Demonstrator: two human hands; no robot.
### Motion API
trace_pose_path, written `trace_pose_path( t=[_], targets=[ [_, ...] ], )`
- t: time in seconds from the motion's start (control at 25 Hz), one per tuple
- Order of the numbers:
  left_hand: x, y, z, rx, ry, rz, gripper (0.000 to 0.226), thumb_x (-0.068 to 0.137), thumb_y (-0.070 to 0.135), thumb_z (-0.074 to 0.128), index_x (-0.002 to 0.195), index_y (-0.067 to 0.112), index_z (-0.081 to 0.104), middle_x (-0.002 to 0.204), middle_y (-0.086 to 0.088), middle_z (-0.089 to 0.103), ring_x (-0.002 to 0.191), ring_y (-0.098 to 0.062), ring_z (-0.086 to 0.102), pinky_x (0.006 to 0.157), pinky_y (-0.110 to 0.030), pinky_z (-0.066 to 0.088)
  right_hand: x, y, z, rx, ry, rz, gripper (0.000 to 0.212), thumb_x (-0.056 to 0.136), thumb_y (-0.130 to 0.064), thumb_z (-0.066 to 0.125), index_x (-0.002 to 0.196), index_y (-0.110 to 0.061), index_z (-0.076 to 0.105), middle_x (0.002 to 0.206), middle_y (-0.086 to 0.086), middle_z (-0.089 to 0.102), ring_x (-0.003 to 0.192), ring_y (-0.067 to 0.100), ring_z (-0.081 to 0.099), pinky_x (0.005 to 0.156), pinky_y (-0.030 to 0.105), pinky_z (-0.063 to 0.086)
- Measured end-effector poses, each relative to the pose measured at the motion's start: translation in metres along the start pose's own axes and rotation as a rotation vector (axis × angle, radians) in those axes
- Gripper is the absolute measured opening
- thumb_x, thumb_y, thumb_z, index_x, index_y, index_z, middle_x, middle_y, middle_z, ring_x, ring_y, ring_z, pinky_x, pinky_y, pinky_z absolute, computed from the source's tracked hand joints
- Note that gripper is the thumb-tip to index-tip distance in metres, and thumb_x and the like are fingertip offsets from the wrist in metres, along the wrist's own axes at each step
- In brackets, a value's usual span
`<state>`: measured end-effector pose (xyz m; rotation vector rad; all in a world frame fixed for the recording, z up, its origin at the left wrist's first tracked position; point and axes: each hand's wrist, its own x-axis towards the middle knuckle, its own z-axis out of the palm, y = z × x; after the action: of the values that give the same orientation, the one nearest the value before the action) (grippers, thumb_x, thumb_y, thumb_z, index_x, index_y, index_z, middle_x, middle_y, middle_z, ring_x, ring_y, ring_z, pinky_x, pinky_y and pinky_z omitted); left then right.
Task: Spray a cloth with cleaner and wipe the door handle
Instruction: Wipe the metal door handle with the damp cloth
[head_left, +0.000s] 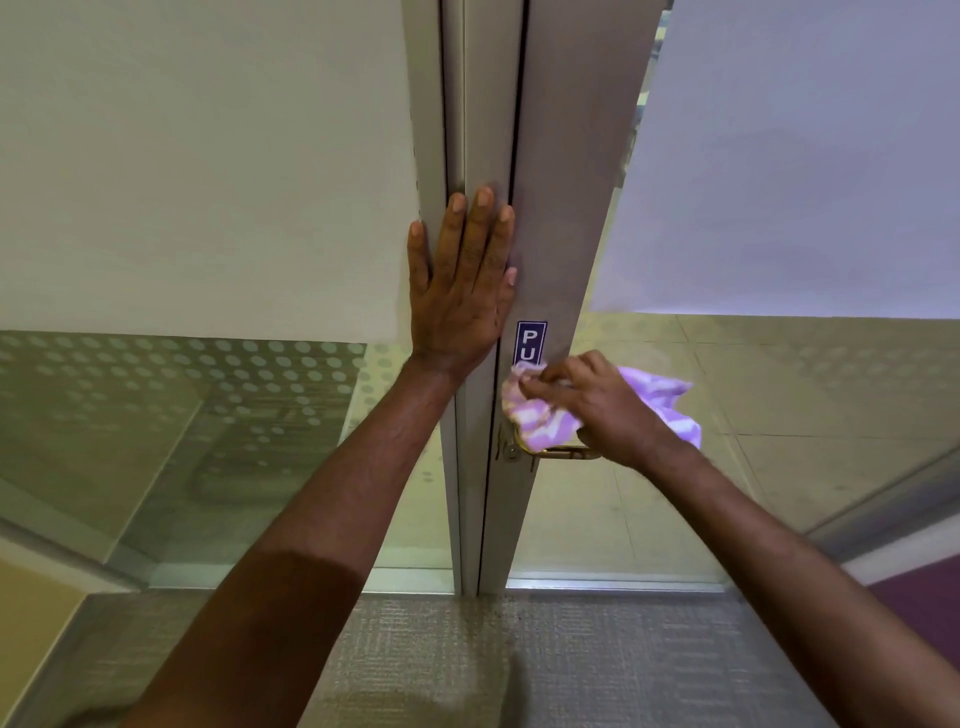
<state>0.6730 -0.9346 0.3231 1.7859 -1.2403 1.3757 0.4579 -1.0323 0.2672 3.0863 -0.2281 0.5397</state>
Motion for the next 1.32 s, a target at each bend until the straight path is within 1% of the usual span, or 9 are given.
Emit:
trace_pose_path(
  t=[0.12, 0.28, 0.48, 0.68, 0.8, 0.92, 1.04, 1.12, 1.32],
  targets=[
    [-0.001, 0.001, 0.000, 0.006, 0.004, 0.000, 0.054, 0.111, 0.034, 0.043, 0.159, 0.012, 0.033, 0.162, -0.012, 0.041, 0.152, -0.032, 0.030, 0.130, -0.054, 0.005, -0.017, -0.012, 0.010, 0.275, -0.063, 0.229, 0.069, 0.079, -0.021, 0.086, 0.143, -0.031, 0.060, 0.126, 0.001, 0.059, 0.117, 0.026, 0.045, 0.099, 0.041, 0.047],
    [-0.001, 0.001, 0.001, 0.006, 0.006, 0.001, 0.053, 0.112, 0.034, 0.041, 0.159, 0.012, 0.033, 0.162, -0.012, 0.042, 0.152, -0.033, 0.030, 0.130, -0.054, 0.005, -0.011, -0.054, 0.033, 0.142, 0.010, 0.475, 0.066, 0.084, -0.015, 0.070, 0.143, -0.038, 0.055, 0.135, 0.000, 0.056, 0.117, 0.031, 0.048, 0.091, 0.041, 0.045],
    [-0.002, 0.001, 0.001, 0.001, 0.013, -0.003, 0.052, 0.111, 0.033, 0.042, 0.158, 0.011, 0.035, 0.159, -0.014, 0.050, 0.150, -0.033, 0.033, 0.125, -0.058, 0.018, -0.002, -0.091, 0.061, -0.061, -0.129, 0.511, 0.070, 0.089, -0.008, 0.055, 0.154, -0.026, 0.036, 0.151, 0.010, 0.040, 0.127, 0.032, 0.045, 0.100, 0.042, 0.041],
    [0.000, 0.001, -0.001, 0.005, 0.016, -0.009, 0.052, 0.111, 0.033, 0.042, 0.158, 0.011, 0.035, 0.159, -0.014, 0.050, 0.150, -0.032, 0.032, 0.126, -0.058, 0.018, 0.007, -0.085, 0.057, -0.068, -0.187, 0.386, 0.046, 0.096, -0.023, 0.058, 0.142, -0.024, 0.056, 0.139, 0.003, 0.048, 0.122, 0.027, 0.048, 0.099, 0.038, 0.043],
    [-0.001, 0.001, 0.001, 0.008, 0.020, -0.002, 0.053, 0.111, 0.034, 0.043, 0.158, 0.012, 0.034, 0.160, -0.013, 0.049, 0.151, -0.032, 0.031, 0.130, -0.054, 0.008, 0.004, -0.083, 0.048, 0.124, 0.022, 0.466, 0.040, 0.088, -0.012, 0.069, 0.127, -0.021, 0.069, 0.123, 0.006, 0.057, 0.111, 0.030, 0.053, 0.092, 0.041, 0.050],
    [-0.001, 0.001, 0.002, 0.019, 0.030, -0.004, 0.055, 0.110, 0.034, 0.044, 0.159, 0.013, 0.033, 0.160, -0.013, 0.048, 0.152, -0.032, 0.031, 0.130, -0.054, 0.005, 0.006, -0.091, 0.053, 0.040, 0.181, 0.508, 0.055, 0.086, -0.002, 0.061, 0.139, -0.017, 0.057, 0.131, 0.010, 0.055, 0.110, 0.032, 0.051, 0.087, 0.041, 0.048],
    [-0.003, 0.000, 0.004, -0.001, 0.031, 0.011, 0.057, 0.110, 0.033, 0.045, 0.161, 0.014, 0.029, 0.163, -0.011, 0.041, 0.154, -0.032, 0.027, 0.130, -0.053, 0.003, 0.005, -0.107, 0.069, -0.132, -0.005, 0.457, 0.062, 0.093, -0.006, 0.042, 0.154, -0.006, 0.038, 0.147, 0.018, 0.048, 0.120, 0.038, 0.052, 0.097, 0.045, 0.045],
    [-0.002, -0.001, 0.004, 0.006, 0.036, 0.008, 0.058, 0.111, 0.034, 0.044, 0.162, 0.016, 0.025, 0.164, -0.010, 0.034, 0.155, -0.031, 0.024, 0.131, -0.053, 0.001, 0.003, -0.104, 0.071, -0.199, -0.107, 0.437, 0.060, 0.094, -0.012, 0.037, 0.153, -0.008, 0.038, 0.146, 0.015, 0.047, 0.121, 0.037, 0.050, 0.100, 0.046, 0.042],
    [-0.001, -0.001, 0.001, 0.004, 0.013, 0.003, 0.054, 0.111, 0.034, 0.044, 0.159, 0.012, 0.033, 0.161, -0.012, 0.047, 0.152, -0.032, 0.030, 0.130, -0.054, 0.006, 0.017, -0.091, 0.061, -0.153, -0.259, 0.363, 0.044, 0.093, -0.032, 0.063, 0.135, -0.023, 0.060, 0.137, 0.003, 0.049, 0.124, 0.029, 0.046, 0.100, 0.041, 0.042]
  ],
)
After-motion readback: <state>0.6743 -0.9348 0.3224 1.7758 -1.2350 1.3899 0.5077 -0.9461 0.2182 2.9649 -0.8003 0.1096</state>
